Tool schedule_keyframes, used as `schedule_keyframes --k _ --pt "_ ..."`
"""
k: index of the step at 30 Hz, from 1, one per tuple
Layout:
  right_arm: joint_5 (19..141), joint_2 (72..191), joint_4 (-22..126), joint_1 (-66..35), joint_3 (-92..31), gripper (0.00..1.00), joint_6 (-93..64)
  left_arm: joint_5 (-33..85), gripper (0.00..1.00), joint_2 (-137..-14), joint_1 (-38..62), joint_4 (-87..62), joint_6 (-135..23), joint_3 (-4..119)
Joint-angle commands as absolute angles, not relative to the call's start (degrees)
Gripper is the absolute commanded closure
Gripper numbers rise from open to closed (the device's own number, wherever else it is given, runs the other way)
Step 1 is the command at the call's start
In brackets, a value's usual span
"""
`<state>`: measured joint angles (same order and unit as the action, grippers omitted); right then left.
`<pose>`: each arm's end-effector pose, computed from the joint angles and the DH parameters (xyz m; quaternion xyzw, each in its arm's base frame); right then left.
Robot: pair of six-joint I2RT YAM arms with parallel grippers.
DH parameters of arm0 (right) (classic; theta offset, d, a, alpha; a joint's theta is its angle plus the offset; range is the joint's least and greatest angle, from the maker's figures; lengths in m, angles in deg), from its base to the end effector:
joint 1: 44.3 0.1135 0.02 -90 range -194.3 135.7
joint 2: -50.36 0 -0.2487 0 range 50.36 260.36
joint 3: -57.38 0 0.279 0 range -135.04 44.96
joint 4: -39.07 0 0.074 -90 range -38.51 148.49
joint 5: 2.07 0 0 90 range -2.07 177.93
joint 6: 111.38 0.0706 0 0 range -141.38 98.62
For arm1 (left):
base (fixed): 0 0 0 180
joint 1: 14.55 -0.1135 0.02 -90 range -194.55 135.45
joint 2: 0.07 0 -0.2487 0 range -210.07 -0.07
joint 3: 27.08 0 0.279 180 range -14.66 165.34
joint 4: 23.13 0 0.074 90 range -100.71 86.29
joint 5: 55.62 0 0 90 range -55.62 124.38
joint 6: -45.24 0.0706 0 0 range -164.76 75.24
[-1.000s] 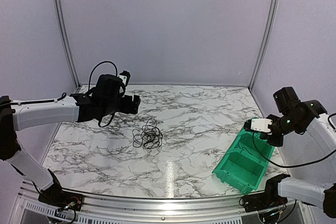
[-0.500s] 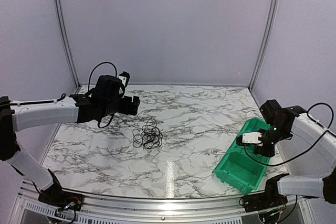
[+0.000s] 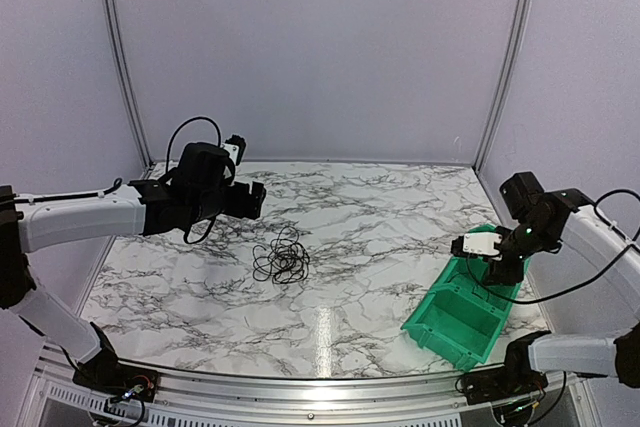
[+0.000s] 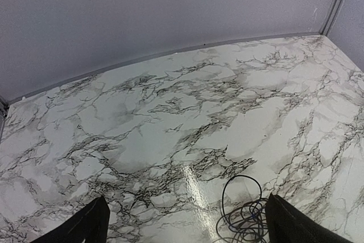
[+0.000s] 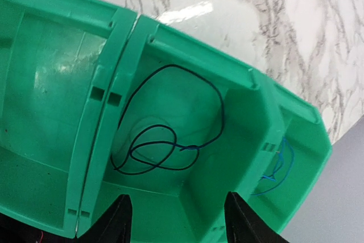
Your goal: Untangle the cables
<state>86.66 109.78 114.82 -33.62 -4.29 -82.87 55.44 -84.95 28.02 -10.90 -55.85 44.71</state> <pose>0.2093 0.0411 0.1999 -0.5841 0.7988 -0.0516 0.1343 0.3088 -0.2492 0.2382 0.1312 0.8260 -0.0996 0.5390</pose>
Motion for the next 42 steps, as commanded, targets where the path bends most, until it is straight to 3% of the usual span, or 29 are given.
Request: schedule_keyframes --k 1,12,19,23,29,36,42 --pt "82.49 111.02 115.41 -33.89 -13.0 0.44 -81.42 55.03 0.01 -83.22 27.81 -12.07 -54.68 44.15" --pt "57.06 123.12 104.46 -31.95 -27.53 0.49 -70.38 51.93 0.01 -88.09 27.72 -7.48 -54.13 48.68" --pt "56.81 130.52 87.7 -21.72 -28.38 0.58 -59.44 41.91 0.23 -85.7 26.0 -2.37 -58.95 45.25" --pt "55.31 136.89 82.47 -15.51 -28.64 0.61 -55.64 34.79 0.26 -86.09 25.88 -2.02 -64.51 40.92" --pt "54.81 147.17 80.11 -7.27 -31.59 0.63 -55.07 36.64 0.22 -89.25 25.97 -2.96 -63.99 37.79" --pt "47.6 156.97 79.6 -5.61 -35.51 0.66 -50.69 37.15 0.43 -98.96 25.96 -3.04 -56.68 41.83" --pt "47.33 157.59 78.42 -5.11 -33.48 0.66 -50.73 38.85 0.55 -101.42 25.88 -5.23 -54.44 42.63"
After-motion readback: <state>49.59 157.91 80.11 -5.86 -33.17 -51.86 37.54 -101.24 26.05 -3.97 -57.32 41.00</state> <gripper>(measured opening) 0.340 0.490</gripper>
